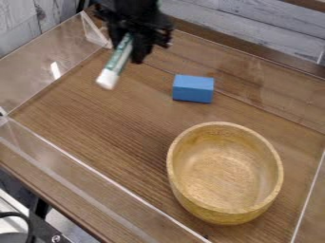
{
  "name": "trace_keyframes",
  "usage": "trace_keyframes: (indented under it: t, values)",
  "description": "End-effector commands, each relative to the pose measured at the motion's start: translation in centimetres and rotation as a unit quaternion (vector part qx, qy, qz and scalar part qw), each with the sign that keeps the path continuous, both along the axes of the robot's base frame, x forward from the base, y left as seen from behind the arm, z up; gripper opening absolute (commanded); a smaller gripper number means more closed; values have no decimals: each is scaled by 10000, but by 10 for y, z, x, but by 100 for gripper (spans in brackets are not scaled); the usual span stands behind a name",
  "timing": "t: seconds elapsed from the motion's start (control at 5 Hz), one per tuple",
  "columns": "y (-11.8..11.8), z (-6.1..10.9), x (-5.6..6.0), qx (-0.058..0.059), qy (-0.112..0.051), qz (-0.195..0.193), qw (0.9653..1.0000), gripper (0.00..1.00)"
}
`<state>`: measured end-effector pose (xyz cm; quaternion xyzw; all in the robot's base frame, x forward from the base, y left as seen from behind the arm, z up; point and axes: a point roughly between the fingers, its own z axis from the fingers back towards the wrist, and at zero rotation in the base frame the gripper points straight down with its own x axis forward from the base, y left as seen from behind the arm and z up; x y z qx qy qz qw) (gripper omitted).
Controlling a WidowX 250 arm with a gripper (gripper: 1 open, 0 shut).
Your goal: Remove the green marker from inside the brown bowl and put it on the table
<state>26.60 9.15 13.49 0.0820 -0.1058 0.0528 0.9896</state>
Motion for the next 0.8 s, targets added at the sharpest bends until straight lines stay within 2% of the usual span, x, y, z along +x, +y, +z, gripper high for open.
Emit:
trace_keyframes:
  t: [0.0,0.6]
  values:
    - [19,6,3,115,-292,-116,9994,0]
    - [41,-18,11,137,-447,-160,9988,0]
